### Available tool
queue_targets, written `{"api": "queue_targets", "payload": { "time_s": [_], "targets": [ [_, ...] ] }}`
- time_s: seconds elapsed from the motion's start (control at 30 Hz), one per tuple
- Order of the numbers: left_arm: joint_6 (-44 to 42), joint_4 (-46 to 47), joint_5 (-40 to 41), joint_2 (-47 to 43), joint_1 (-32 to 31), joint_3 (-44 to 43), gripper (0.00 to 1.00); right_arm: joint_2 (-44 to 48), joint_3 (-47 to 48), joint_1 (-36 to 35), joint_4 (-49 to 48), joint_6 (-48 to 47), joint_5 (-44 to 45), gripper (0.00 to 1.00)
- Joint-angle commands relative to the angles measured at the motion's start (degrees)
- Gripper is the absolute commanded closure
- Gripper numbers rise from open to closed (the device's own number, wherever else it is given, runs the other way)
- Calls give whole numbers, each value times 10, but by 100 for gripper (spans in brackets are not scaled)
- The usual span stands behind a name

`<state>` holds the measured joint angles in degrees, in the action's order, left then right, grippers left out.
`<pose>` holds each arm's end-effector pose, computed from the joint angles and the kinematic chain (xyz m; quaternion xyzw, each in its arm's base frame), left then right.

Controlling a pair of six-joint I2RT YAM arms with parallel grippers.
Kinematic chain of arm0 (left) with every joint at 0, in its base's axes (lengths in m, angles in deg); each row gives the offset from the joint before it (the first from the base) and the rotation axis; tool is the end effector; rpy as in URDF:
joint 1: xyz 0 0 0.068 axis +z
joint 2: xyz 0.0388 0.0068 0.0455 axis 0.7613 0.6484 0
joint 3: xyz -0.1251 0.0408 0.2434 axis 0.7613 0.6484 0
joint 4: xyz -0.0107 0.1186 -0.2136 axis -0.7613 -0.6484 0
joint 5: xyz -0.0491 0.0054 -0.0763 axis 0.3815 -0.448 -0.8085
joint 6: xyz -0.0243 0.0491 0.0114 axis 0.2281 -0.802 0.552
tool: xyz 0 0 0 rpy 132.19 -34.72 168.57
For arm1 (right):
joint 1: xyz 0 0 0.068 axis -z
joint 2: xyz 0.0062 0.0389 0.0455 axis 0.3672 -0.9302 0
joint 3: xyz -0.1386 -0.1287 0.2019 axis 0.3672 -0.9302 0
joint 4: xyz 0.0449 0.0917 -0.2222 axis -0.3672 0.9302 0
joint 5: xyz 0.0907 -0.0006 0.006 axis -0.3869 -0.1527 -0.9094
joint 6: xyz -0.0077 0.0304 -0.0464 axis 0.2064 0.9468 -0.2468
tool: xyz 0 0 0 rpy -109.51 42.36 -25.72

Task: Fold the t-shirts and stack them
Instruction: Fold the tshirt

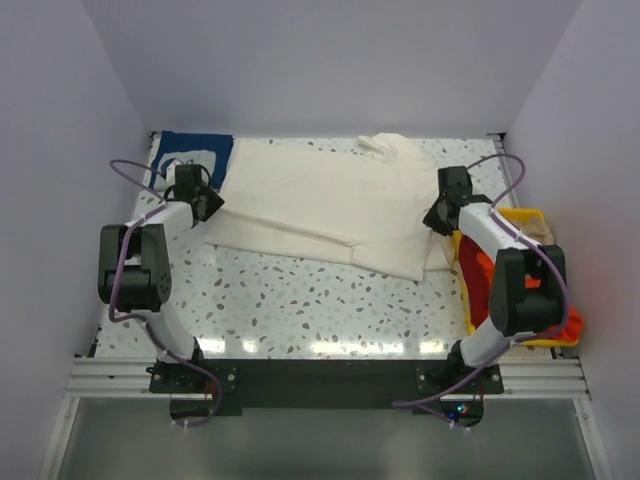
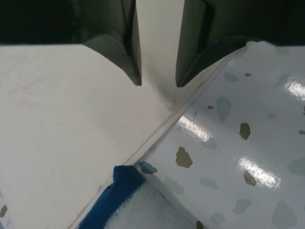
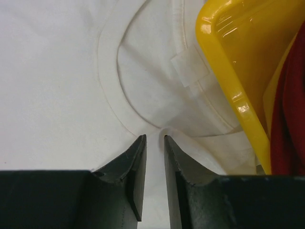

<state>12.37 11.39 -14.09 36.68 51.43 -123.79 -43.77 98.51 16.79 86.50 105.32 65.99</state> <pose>0.3624 0.0159 0.1878 -0.3871 0.8393 -0.0932 0.3702 0.3190 0.0182 0.2214 0.3113 0.8998 0.0118 0.3056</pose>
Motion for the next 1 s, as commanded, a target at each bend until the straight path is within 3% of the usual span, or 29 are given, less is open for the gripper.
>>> {"api": "queue_targets", "payload": {
  "time_s": [0.0,0.03,0.07,0.13,0.17,0.27,0.6,0.77,0.97],
  "targets": [
    [-16,35,4,-13,0,-32,59,8,31,3,-10,-26,-2,72],
    [-16,36,9,-21,0,-26,54,13,31,4,-12,-36,-7,58],
    [-16,34,21,-37,1,-22,46,19,33,4,-11,-40,-9,50],
    [-9,34,24,-52,2,-9,45,23,48,3,-1,-52,-17,38],
    [-5,35,27,-68,3,-2,45,26,54,2,13,-56,-17,37],
    [14,56,17,-108,-3,41,47,62,34,-3,13,-56,-56,37],
    [57,156,-19,-188,-43,196,55,223,-202,-56,-16,-22,-57,39],
    [58,171,-27,-206,-48,212,55,273,-253,-72,-12,18,-39,39],
    [49,168,-33,-219,-48,213,56,264,-286,-73,-60,42,-51,42]
  ]
}}
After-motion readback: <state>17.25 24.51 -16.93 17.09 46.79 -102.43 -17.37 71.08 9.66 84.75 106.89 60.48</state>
